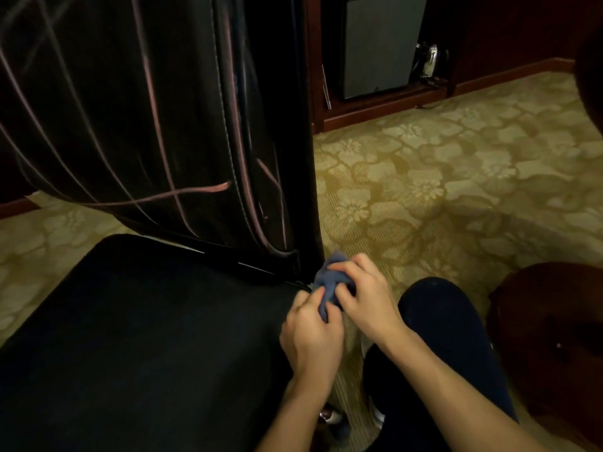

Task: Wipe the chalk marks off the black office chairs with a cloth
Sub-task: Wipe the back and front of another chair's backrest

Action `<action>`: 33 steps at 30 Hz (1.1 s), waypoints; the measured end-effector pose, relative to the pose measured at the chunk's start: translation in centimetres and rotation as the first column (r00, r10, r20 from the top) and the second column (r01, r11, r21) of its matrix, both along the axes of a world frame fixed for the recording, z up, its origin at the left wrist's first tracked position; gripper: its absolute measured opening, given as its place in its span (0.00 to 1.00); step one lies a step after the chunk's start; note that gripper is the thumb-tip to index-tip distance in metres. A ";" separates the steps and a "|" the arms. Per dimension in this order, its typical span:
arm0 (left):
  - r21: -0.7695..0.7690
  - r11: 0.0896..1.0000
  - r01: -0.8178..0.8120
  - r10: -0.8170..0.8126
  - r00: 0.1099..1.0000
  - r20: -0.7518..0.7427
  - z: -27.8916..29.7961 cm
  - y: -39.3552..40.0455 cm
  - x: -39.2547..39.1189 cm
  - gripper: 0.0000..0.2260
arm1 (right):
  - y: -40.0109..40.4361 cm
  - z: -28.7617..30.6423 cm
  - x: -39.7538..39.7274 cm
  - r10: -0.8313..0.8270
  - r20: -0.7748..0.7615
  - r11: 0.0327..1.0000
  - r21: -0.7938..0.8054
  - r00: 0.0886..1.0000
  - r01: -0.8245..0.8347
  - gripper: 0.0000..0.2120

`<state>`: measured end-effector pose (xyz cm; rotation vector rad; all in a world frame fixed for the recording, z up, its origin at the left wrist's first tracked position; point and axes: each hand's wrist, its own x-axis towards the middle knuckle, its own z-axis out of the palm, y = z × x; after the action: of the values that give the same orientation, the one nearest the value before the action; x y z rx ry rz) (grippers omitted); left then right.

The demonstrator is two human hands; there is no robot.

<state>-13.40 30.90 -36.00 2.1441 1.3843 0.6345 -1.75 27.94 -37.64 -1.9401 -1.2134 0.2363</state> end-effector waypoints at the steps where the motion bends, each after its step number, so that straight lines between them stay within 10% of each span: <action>1: 0.040 0.999 -0.004 0.003 0.999 0.038 0.4 0.3 0.2 0.11 | 0.3 1.0 0.1 0.002 0.019 0.999 0.049 1.000 -0.002 0.17; 10: 0.249 0.964 -0.088 0.022 0.967 0.254 1.0 3.2 -2.4 0.17 | 2.4 2.3 -1.6 -0.053 0.376 0.947 0.313 0.925 -0.073 0.16; 17: -0.002 0.999 -0.050 0.050 0.994 -0.097 -0.5 3.0 -2.1 0.12 | 1.3 -2.2 -2.6 -0.023 0.019 0.997 0.069 1.000 0.022 0.14; 27: 0.404 0.913 -0.060 -0.090 0.935 0.343 2.7 2.9 -0.3 0.13 | 2.9 7.5 -0.8 -0.081 0.031 0.890 0.453 0.996 0.058 0.12; 33: 0.184 0.983 0.013 -0.008 1.000 -0.027 0.0 2.5 -1.3 0.11 | 2.2 0.9 -0.2 -0.063 -0.213 0.997 0.040 0.975 0.073 0.09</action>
<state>-14.66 33.36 -36.04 2.3097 1.3739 0.7592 -1.96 30.12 -36.74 -1.8594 -1.0032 0.3658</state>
